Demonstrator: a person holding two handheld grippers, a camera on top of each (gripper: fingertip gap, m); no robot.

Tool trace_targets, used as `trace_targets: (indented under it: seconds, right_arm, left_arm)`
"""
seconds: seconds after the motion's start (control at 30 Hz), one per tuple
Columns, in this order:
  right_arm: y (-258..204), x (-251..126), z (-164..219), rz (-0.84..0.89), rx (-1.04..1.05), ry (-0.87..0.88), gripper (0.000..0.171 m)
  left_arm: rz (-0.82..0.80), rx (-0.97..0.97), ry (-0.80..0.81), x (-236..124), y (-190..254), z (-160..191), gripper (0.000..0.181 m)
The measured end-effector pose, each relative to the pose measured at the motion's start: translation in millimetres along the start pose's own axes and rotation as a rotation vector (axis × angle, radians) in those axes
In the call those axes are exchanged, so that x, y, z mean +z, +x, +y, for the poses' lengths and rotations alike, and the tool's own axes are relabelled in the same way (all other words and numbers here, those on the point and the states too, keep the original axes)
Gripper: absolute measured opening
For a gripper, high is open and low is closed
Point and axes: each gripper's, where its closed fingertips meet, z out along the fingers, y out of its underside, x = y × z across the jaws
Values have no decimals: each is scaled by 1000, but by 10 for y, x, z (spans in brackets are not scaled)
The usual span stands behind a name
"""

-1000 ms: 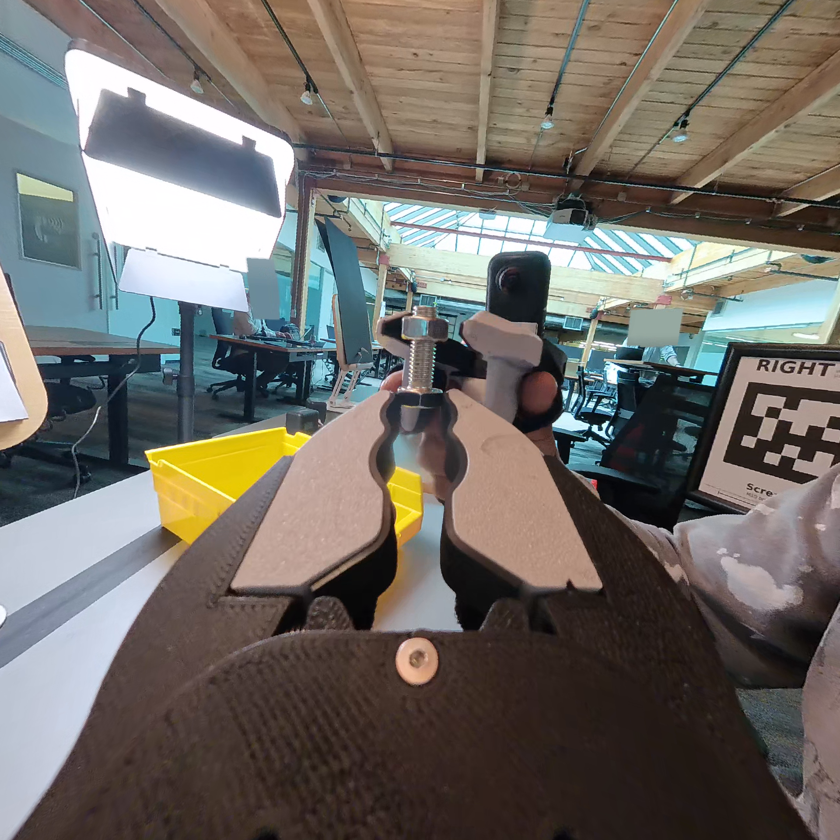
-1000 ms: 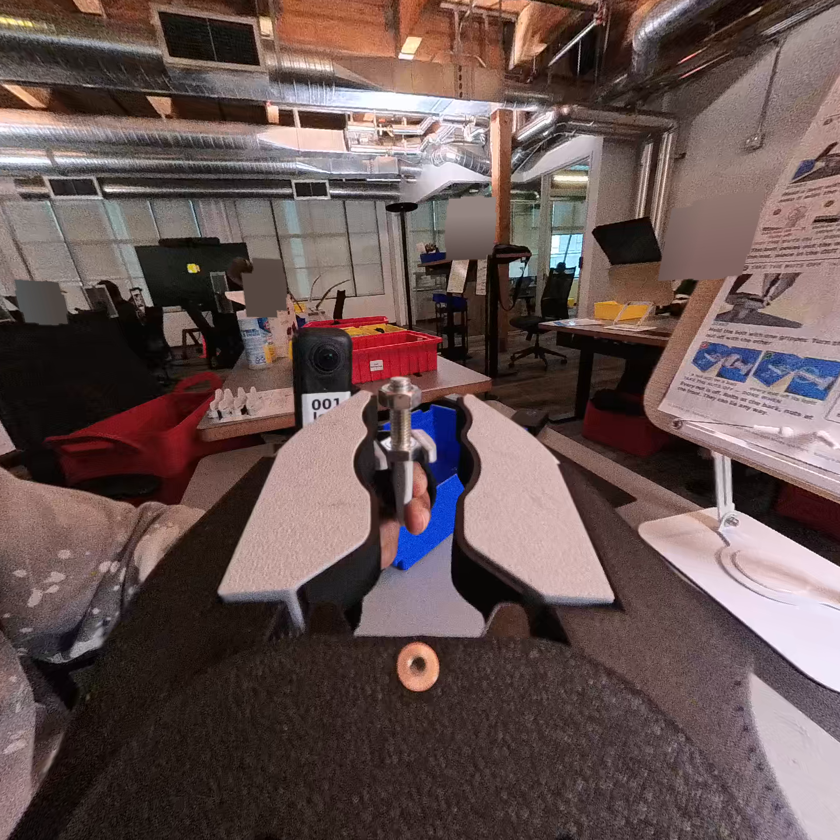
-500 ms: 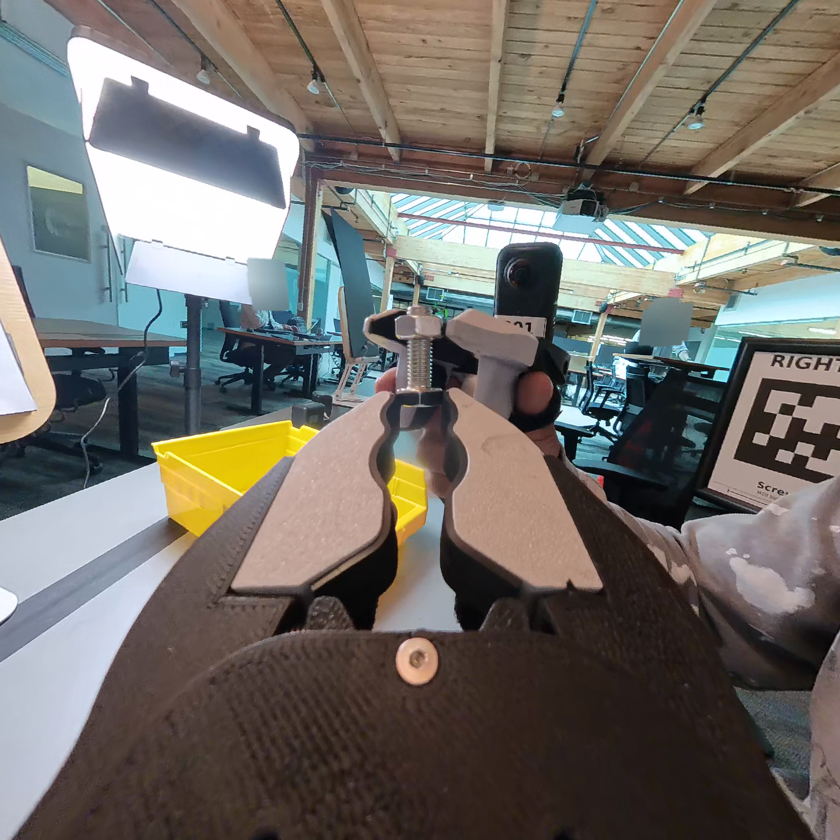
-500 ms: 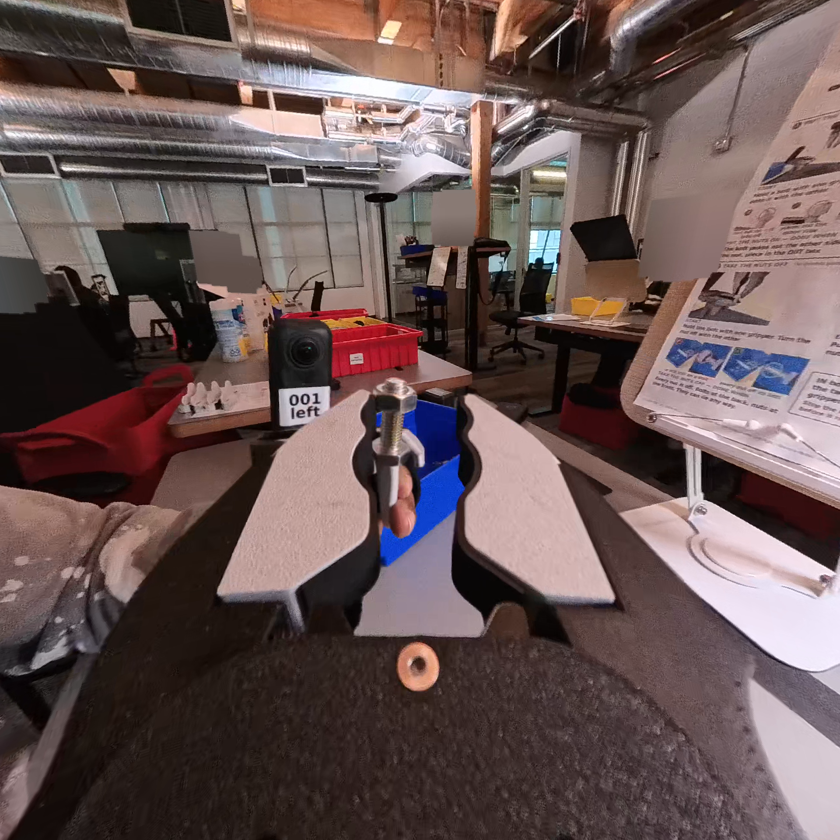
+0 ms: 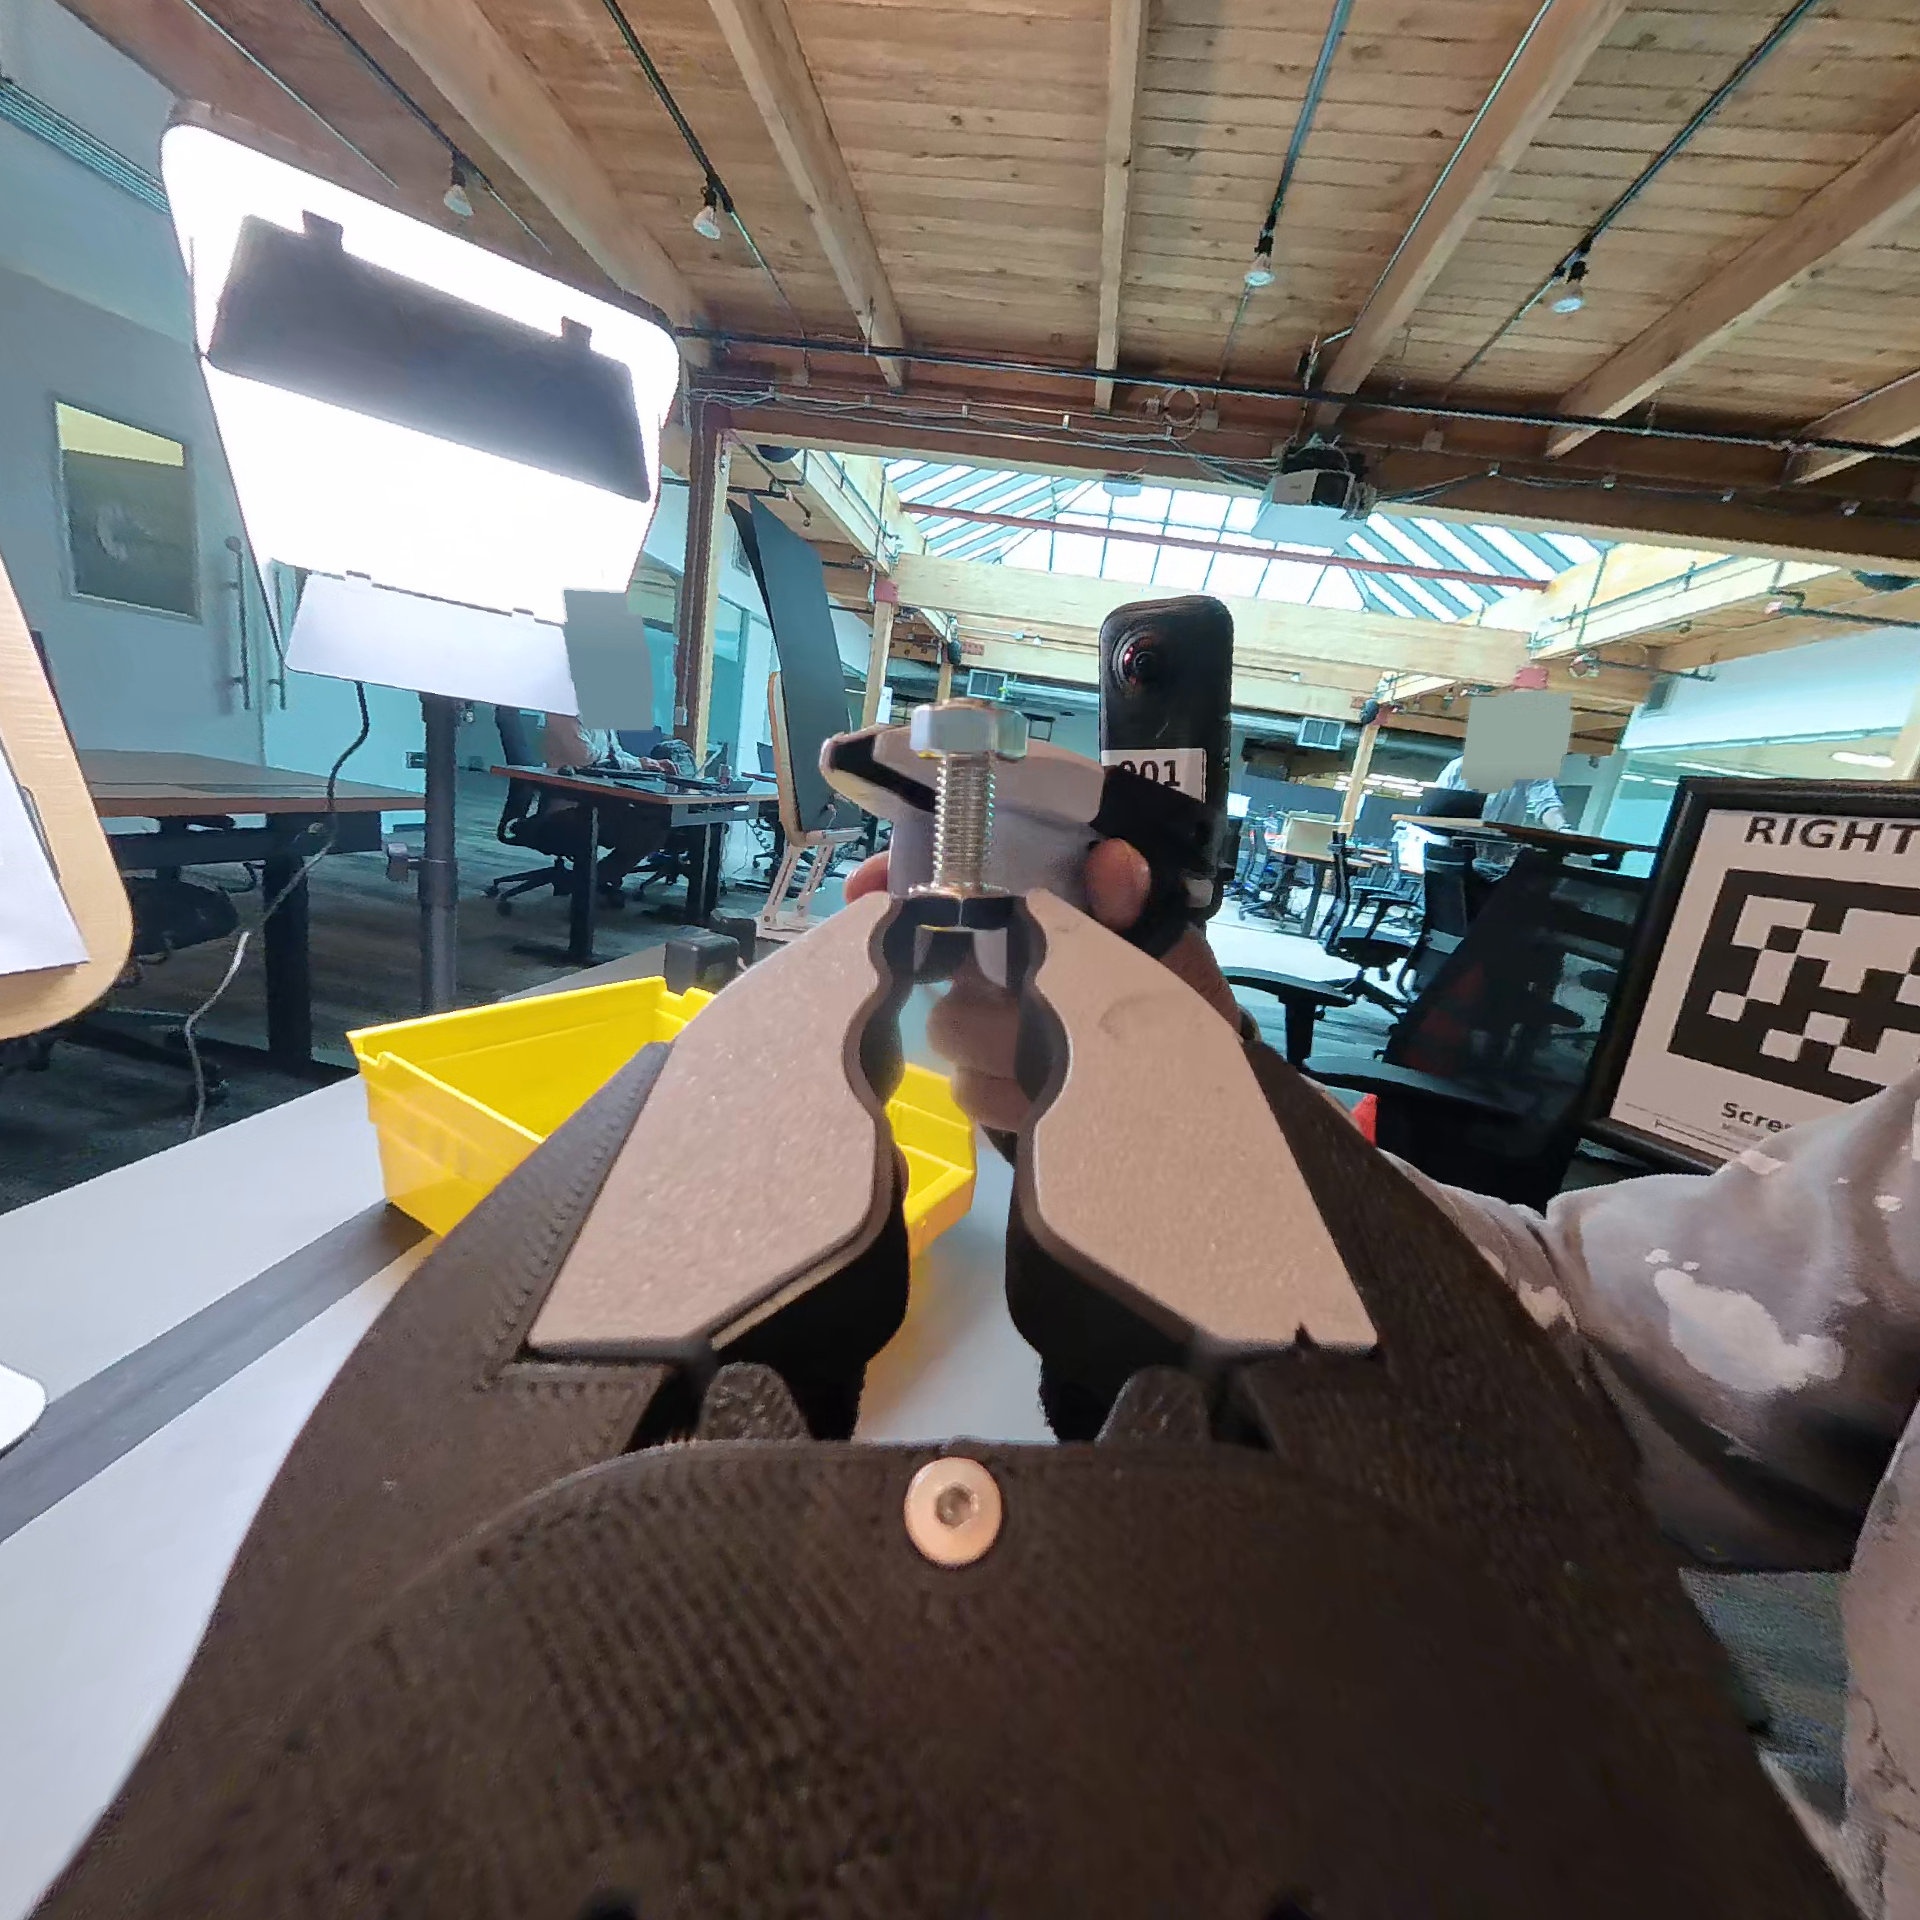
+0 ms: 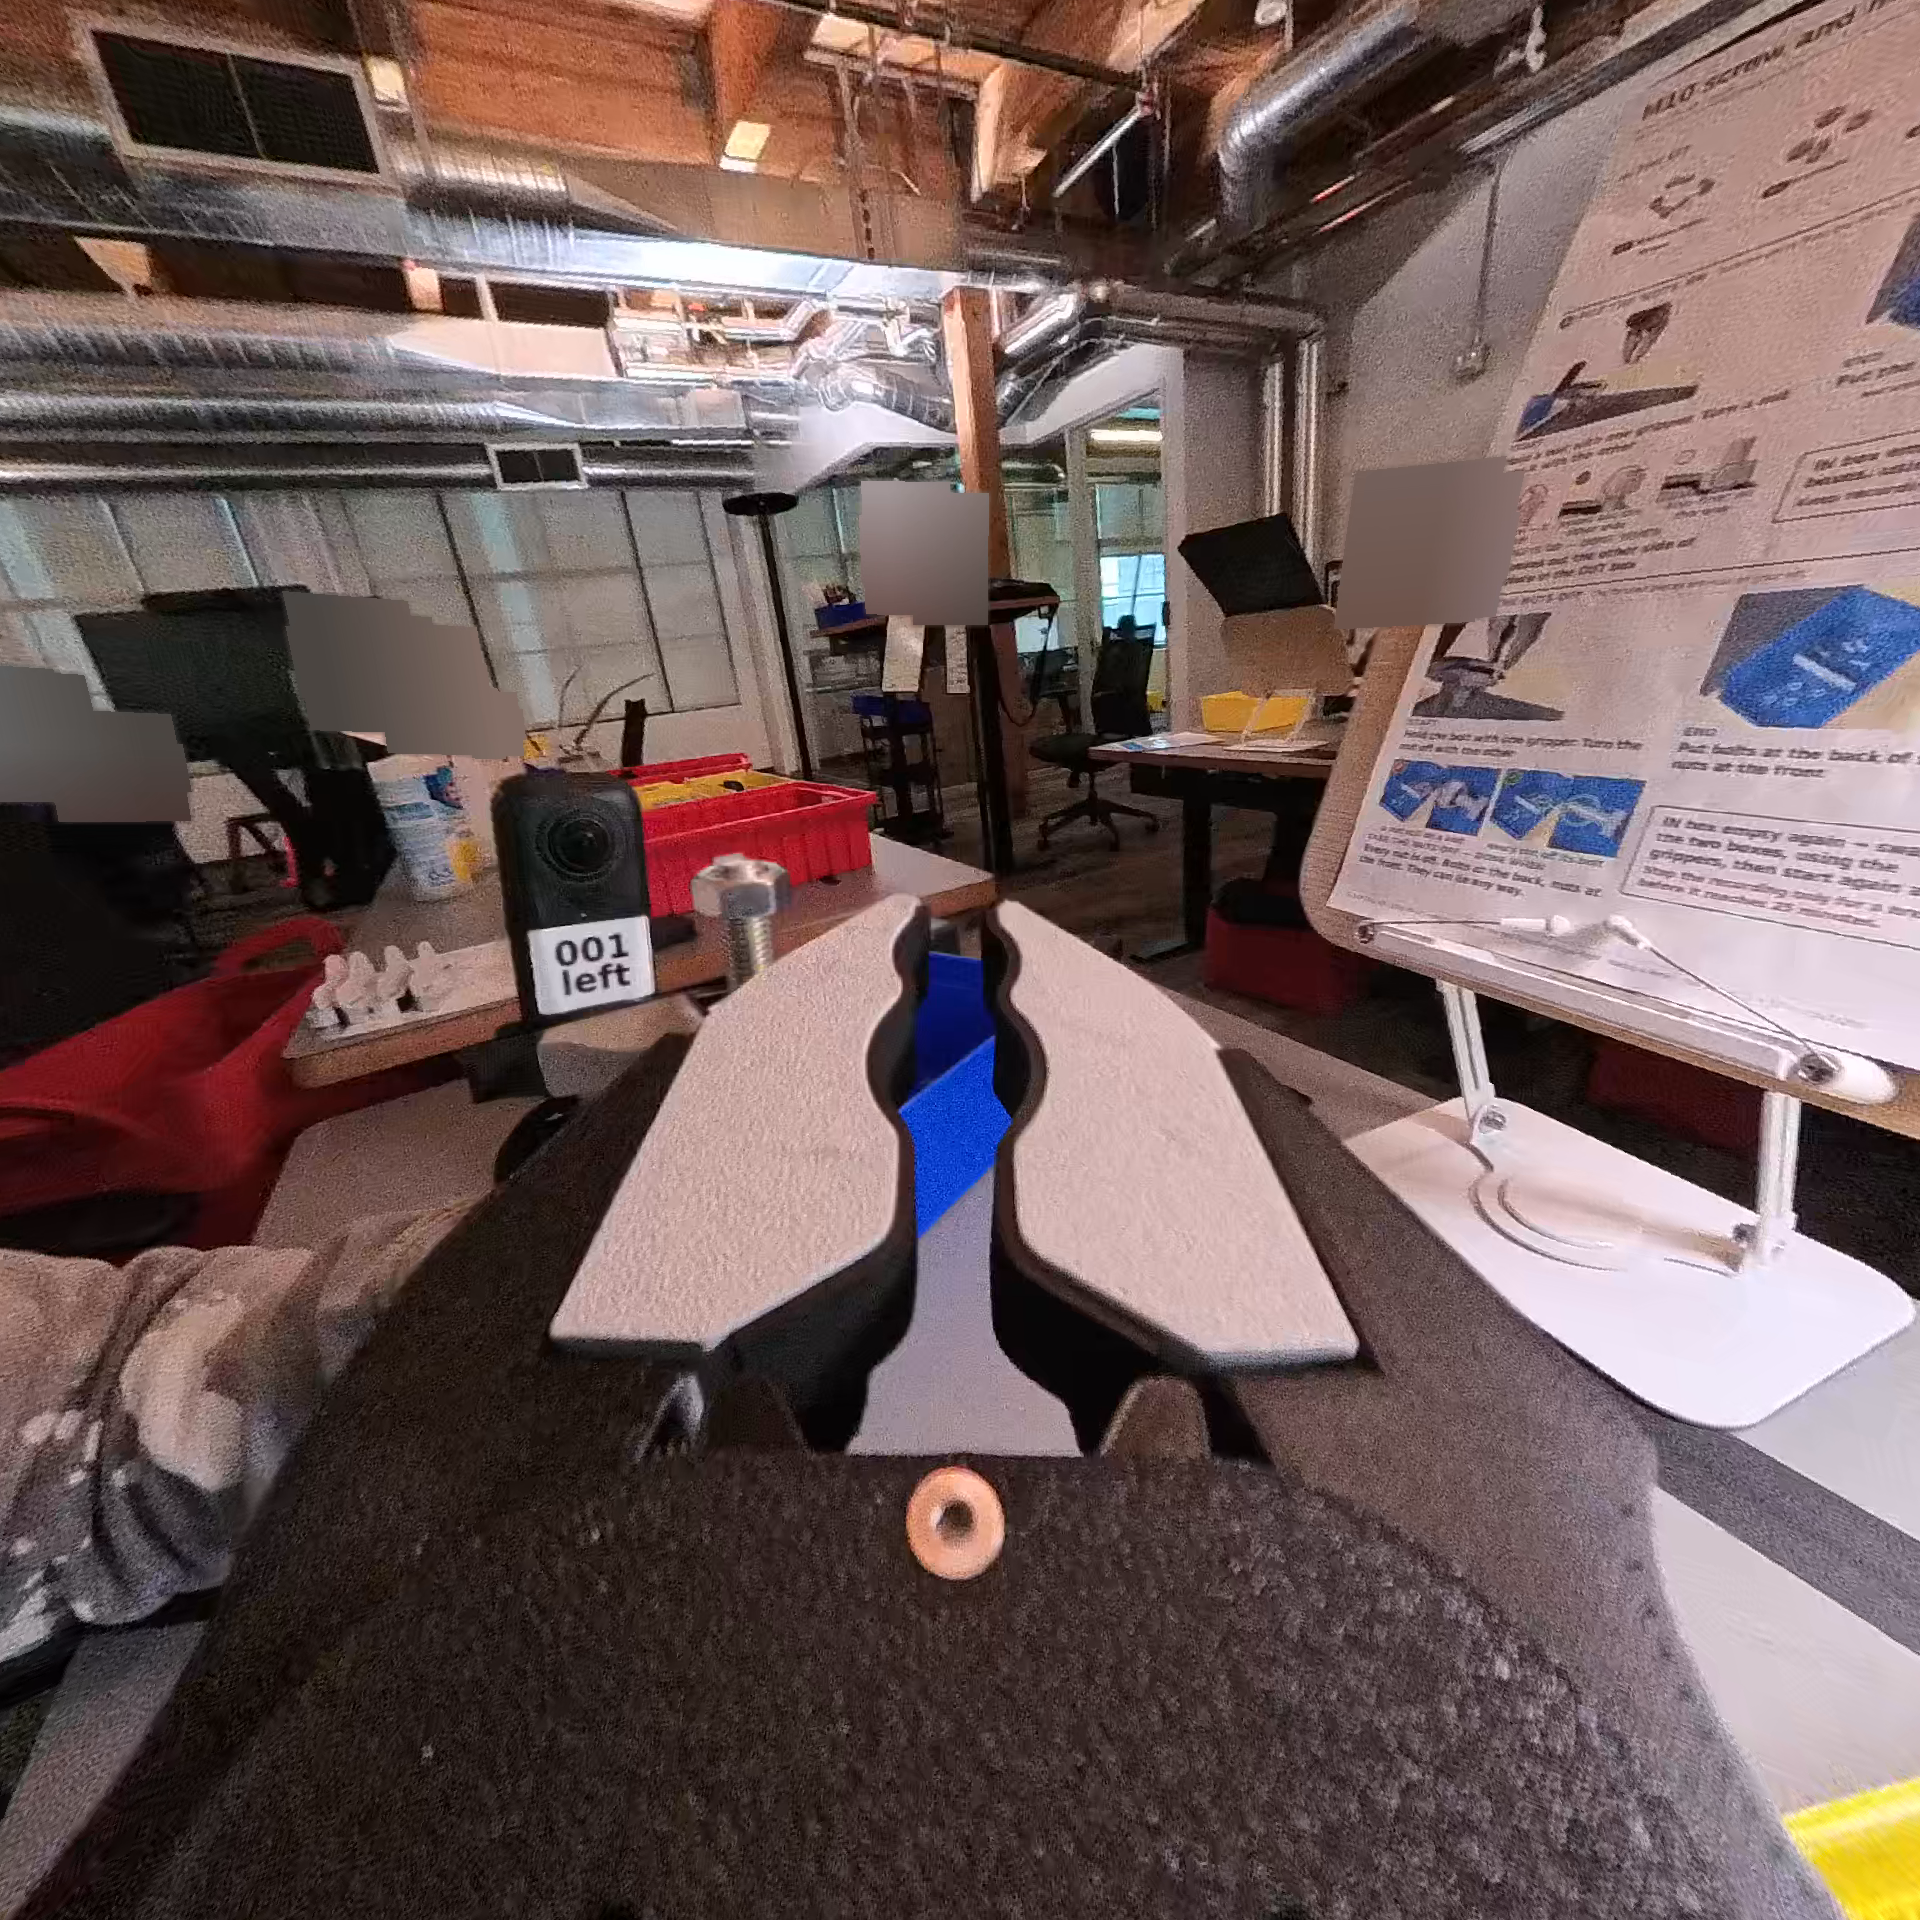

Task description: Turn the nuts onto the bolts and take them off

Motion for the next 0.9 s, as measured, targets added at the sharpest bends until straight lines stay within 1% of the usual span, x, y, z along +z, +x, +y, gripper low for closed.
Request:
trace_targets:
  seconds: [0.1,0.23,0.3,0.33,0.37,0.4,0.43,0.5,0.6,0.63,0.7,0.73,0.77,0.83,0.9]
  right_arm:
    - [-116,-2,-44,-69,18,10,23]
    - [-324,71,21,-140,0,-18,33]
    - [-273,75,35,-118,-11,-18,31]
    - [-174,58,26,-69,5,-15,11]
    - [-50,29,10,-9,6,-4,8]
    - [-5,1,-7,0,6,9,9]
    - [-15,-12,-23,-20,19,11,14]
    - [-120,-3,-47,-74,23,12,25]
    - [-305,60,8,-132,-6,-15,35]
    - [-333,80,35,-135,-13,-29,36]
    - [-288,87,44,-107,-32,-25,35]
    - [-258,76,38,-105,-18,-25,31]
    - [-176,58,27,-66,5,-23,13]
    - [-59,2,-37,-18,0,23,12]
    - [-114,3,-40,-60,20,8,24]
  left_arm:
    - [-3,-2,-1,4,-3,4,18]
    - [-7,-2,-13,20,-7,50,17]
    - [-14,-6,-15,21,-11,48,18]
    - [9,-12,1,7,6,24,18]
    - [4,-16,-1,4,-2,15,18]
    - [-2,-3,-1,3,-2,5,18]
    - [-8,7,-1,3,-2,1,18]
    - [-7,1,-3,6,-3,9,18]
    - [-17,2,-14,18,-21,54,17]
    - [-15,6,-16,24,-12,61,17]
    - [-21,2,-17,28,-12,59,18]
    - [-23,-11,-9,16,-33,49,17]
    - [-5,-21,10,-2,-27,22,17]
    - [-15,-7,9,-10,-34,0,18]
    - [-16,5,6,-1,-18,0,17]
